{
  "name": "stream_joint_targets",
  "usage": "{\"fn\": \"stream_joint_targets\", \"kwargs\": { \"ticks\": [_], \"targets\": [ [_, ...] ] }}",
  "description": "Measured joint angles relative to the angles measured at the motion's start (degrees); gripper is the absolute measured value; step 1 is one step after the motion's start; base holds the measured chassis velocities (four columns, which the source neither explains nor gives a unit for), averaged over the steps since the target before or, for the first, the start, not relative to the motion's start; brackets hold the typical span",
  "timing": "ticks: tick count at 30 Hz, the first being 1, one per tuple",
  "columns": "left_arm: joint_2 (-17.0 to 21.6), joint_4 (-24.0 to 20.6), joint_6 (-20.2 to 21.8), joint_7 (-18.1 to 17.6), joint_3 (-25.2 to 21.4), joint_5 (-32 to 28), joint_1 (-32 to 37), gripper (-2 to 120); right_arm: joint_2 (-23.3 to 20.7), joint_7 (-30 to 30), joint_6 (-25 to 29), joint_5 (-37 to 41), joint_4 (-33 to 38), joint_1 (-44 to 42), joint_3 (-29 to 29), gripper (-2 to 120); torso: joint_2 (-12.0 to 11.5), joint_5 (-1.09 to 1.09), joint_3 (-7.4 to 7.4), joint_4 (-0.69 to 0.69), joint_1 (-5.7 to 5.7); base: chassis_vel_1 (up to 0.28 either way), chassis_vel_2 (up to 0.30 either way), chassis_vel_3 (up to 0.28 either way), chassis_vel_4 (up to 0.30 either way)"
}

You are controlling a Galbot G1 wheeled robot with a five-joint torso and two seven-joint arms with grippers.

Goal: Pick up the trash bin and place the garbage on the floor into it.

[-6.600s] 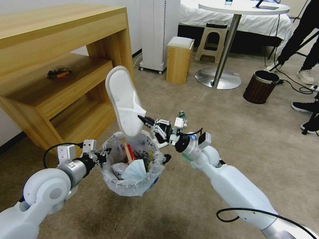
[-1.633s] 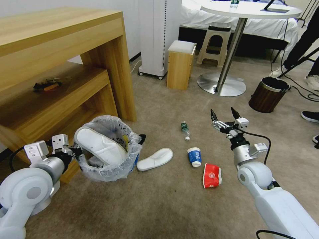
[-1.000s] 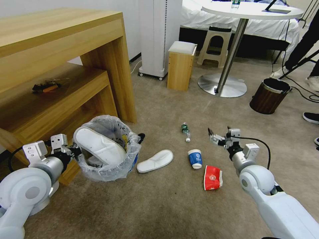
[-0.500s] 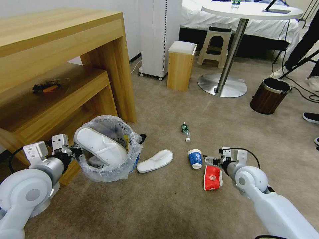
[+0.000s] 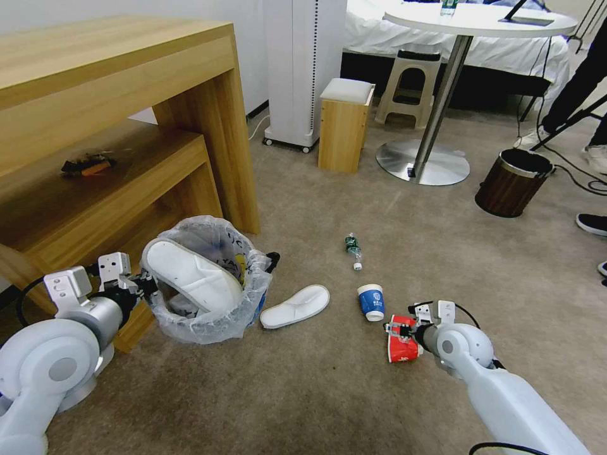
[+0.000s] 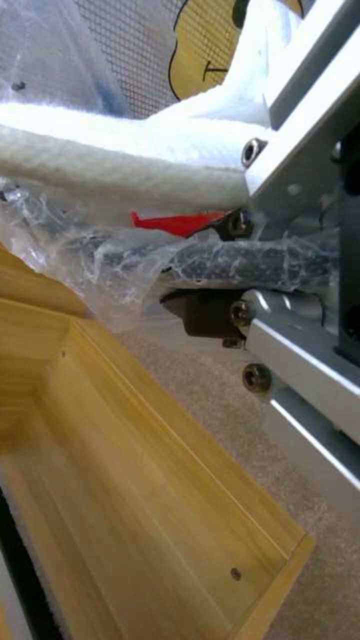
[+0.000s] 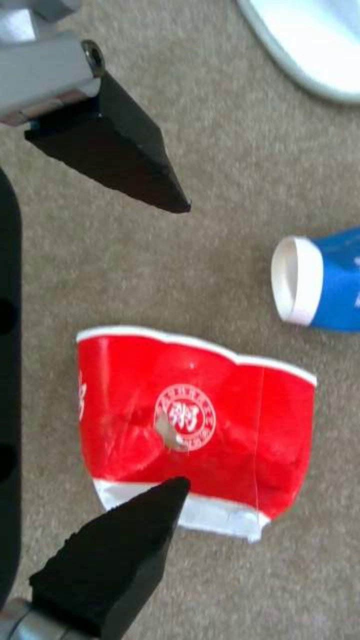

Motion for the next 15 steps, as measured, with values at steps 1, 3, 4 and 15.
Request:
{"fn": "stream_joint_targets", "kwargs": {
  "ticks": [1,3,4,15],
  "targets": [
    [0.0,0.0,0.0,0.0,0.0,0.0,0.0,0,0.0,0.0,0.0,0.0,0.0,0.0,0.0,100,0.0,0.0,0.0,0.0,0.0,0.0,0.0,0.0,0.0],
    [0.11,0.17,0.0,0.06,-0.08,0.01,0.03,0,-0.05,0.21,0.01,-0.13,-0.12,0.0,0.38,100,0.0,0.0,0.0,0.0,0.0,0.0,0.0,0.0,0.0],
    [0.14,0.31,-0.02,0.19,-0.16,0.1,0.1,0,-0.25,0.36,0.04,-0.17,-0.23,-0.07,0.7,100,0.0,0.0,0.0,0.0,0.0,0.0,0.0,0.0,0.0],
    [-0.04,0.71,-0.07,0.52,-0.01,0.38,-0.04,0,-0.59,0.77,2.02,-1.11,-2.43,-0.12,2.27,100,0.01,-0.01,0.0,0.0,0.0,0.0,0.0,0.0,0.0]
  ]
}}
